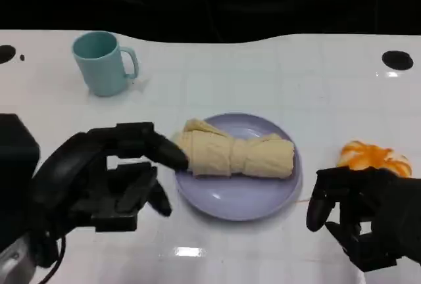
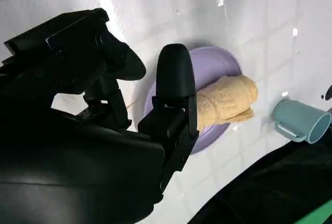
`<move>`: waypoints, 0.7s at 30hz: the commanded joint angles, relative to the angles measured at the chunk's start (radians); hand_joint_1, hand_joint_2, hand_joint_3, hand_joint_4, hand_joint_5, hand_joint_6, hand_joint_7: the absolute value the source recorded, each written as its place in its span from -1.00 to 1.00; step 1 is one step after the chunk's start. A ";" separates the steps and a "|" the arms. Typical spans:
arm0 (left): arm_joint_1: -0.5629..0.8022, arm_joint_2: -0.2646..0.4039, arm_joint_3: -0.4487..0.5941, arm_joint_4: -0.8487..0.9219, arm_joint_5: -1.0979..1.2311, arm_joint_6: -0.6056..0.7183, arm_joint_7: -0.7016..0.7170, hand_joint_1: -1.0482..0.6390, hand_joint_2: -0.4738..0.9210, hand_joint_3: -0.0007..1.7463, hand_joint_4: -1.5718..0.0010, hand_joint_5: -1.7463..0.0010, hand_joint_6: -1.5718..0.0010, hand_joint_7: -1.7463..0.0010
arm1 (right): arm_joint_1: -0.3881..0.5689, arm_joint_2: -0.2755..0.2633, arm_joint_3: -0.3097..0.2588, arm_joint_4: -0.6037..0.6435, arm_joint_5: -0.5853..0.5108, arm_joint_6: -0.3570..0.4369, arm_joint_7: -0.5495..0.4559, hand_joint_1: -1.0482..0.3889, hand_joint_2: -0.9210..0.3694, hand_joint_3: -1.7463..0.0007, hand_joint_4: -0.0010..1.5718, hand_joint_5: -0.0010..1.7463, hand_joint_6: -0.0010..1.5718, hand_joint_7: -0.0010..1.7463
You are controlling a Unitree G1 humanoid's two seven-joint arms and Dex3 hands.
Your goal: Grasp the towel on the left side of the plate with the left hand and place it into the plate.
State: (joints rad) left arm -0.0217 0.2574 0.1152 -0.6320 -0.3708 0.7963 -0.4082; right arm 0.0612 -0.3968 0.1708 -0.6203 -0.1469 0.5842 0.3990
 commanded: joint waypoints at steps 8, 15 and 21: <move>0.079 0.003 -0.022 -0.051 -0.022 0.181 0.153 0.20 0.40 0.60 -0.14 -1.00 0.09 -0.99 | 0.017 -0.025 -0.032 0.014 0.007 -0.047 0.003 0.46 -0.43 -0.27 -0.07 1.00 -0.10 0.63; 0.043 0.023 -0.038 -0.005 -0.008 0.199 0.170 0.20 0.36 0.63 -0.13 -1.00 0.09 -1.00 | 0.018 -0.023 -0.035 0.018 0.002 -0.047 0.001 0.48 -0.43 -0.26 -0.07 1.00 -0.10 0.64; 0.044 0.035 -0.045 0.019 -0.001 0.182 0.165 0.20 0.33 0.65 -0.13 -1.00 0.09 -0.98 | 0.024 -0.019 -0.034 0.029 -0.002 -0.069 -0.005 0.48 -0.43 -0.27 -0.05 1.00 -0.10 0.64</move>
State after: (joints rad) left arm 0.0268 0.2735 0.0714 -0.6246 -0.3844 0.9933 -0.2470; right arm 0.0772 -0.4053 0.1416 -0.5966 -0.1452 0.5246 0.3998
